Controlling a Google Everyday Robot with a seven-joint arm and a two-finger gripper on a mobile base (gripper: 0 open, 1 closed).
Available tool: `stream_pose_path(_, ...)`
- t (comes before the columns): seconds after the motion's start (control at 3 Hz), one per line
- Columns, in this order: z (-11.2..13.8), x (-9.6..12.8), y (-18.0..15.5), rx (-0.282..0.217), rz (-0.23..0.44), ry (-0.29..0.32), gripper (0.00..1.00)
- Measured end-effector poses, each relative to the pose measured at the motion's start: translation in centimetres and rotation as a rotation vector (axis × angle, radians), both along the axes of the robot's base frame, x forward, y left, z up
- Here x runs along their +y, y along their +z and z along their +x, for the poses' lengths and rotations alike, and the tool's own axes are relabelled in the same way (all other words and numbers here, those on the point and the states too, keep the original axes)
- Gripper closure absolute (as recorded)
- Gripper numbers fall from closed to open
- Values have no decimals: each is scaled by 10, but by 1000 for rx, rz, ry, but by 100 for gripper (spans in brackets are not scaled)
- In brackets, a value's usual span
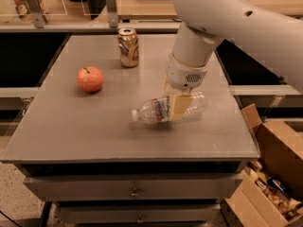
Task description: Move water bottle near orange can
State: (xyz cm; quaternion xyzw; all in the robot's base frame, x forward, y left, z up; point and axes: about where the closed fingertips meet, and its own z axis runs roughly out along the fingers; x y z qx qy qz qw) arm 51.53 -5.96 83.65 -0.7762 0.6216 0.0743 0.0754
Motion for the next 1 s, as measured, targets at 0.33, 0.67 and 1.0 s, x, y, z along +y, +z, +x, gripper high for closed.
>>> stream_pose_path(0.33,27,0,15,-37,-28,-51,100)
stream_pose_path(0.67,67,7,37,-105,-72,-107,100)
stream_pose_path(1.0,100,14,53,-184,-81,-133,100)
